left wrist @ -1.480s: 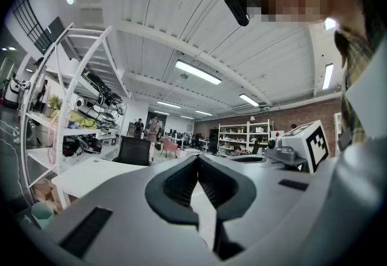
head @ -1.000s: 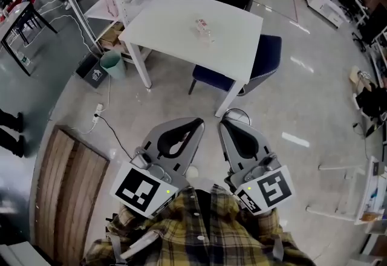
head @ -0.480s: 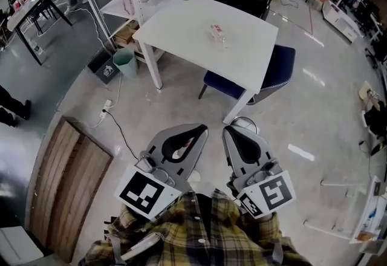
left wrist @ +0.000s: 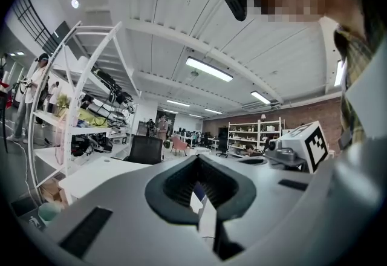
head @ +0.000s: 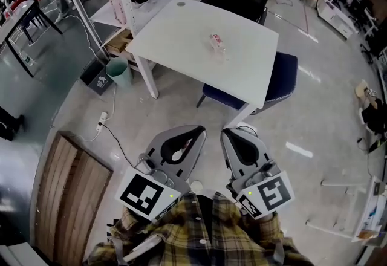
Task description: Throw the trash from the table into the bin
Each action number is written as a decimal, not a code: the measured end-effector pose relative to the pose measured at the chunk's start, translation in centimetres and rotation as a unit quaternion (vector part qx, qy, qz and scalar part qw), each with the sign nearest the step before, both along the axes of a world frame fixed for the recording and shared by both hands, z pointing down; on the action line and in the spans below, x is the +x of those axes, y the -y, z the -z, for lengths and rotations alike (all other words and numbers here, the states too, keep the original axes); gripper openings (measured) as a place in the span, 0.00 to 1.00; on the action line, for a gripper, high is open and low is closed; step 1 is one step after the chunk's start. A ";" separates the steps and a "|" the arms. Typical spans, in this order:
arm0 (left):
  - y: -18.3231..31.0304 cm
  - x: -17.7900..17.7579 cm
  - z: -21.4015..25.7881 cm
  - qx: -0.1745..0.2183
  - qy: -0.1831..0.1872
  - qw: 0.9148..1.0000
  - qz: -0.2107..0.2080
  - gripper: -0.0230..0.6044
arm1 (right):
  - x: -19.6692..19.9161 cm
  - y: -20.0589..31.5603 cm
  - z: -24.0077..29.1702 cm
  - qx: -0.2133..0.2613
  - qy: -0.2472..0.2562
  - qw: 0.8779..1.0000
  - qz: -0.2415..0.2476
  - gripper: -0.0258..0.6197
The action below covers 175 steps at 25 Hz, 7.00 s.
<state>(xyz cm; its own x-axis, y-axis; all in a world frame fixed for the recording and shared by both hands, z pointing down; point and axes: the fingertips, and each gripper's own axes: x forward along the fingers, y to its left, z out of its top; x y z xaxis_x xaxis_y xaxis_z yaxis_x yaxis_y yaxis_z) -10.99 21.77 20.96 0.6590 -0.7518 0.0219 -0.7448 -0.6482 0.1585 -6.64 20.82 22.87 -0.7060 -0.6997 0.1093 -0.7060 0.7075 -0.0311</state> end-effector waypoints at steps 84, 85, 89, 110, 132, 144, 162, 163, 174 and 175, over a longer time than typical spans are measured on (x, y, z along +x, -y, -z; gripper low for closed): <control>50.4 -1.5 -9.8 -0.131 0.028 0.985 -0.104 0.05 | 0.9 50.4 -17.2 -0.192 -0.117 0.972 -0.072 0.40; 50.4 -1.5 -10.3 -0.137 0.030 0.985 -0.102 0.05 | 0.8 50.7 -18.2 -0.196 -0.125 0.970 -0.067 0.43; 50.5 -1.6 -12.0 -0.152 0.038 0.983 -0.097 0.05 | 1.0 51.4 -22.4 -0.228 -0.150 0.961 -0.054 0.53; 49.4 -5.3 -17.0 -0.208 0.036 0.977 -0.043 0.05 | 0.9 53.1 -34.9 -0.346 -0.186 0.919 -0.039 0.55; 50.1 -5.9 -14.4 -0.170 0.031 0.981 -0.090 0.05 | -0.2 51.7 -30.7 -0.354 -0.120 0.923 -0.090 0.52; 47.6 -0.5 -13.0 -0.143 0.060 0.953 -0.262 0.05 | 2.6 47.0 -25.1 -0.321 -0.033 0.914 -0.244 0.52; 31.3 17.7 -8.9 -0.109 0.074 0.922 -0.364 0.05 | 20.0 28.2 -21.5 -0.309 0.013 0.889 -0.339 0.52; 29.9 19.0 -9.1 -0.113 0.073 0.923 -0.360 0.05 | 21.4 26.8 -21.5 -0.310 0.011 0.889 -0.337 0.52; 17.7 30.0 -9.0 -0.128 0.062 0.930 -0.340 0.05 | 32.4 13.4 -22.0 -0.327 0.002 0.893 -0.309 0.52; 17.1 30.4 -9.0 -0.129 0.066 0.929 -0.340 0.05 | 33.0 12.7 -22.1 -0.329 0.005 0.892 -0.311 0.52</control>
<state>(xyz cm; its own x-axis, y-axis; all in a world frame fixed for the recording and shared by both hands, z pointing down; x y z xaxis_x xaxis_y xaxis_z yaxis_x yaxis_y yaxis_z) 19.39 4.62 29.92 0.9587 -0.1203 0.2576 -0.2000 -0.9294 0.3102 26.36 8.15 44.93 -0.2078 -0.7424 0.6369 -0.9529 0.0065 -0.3033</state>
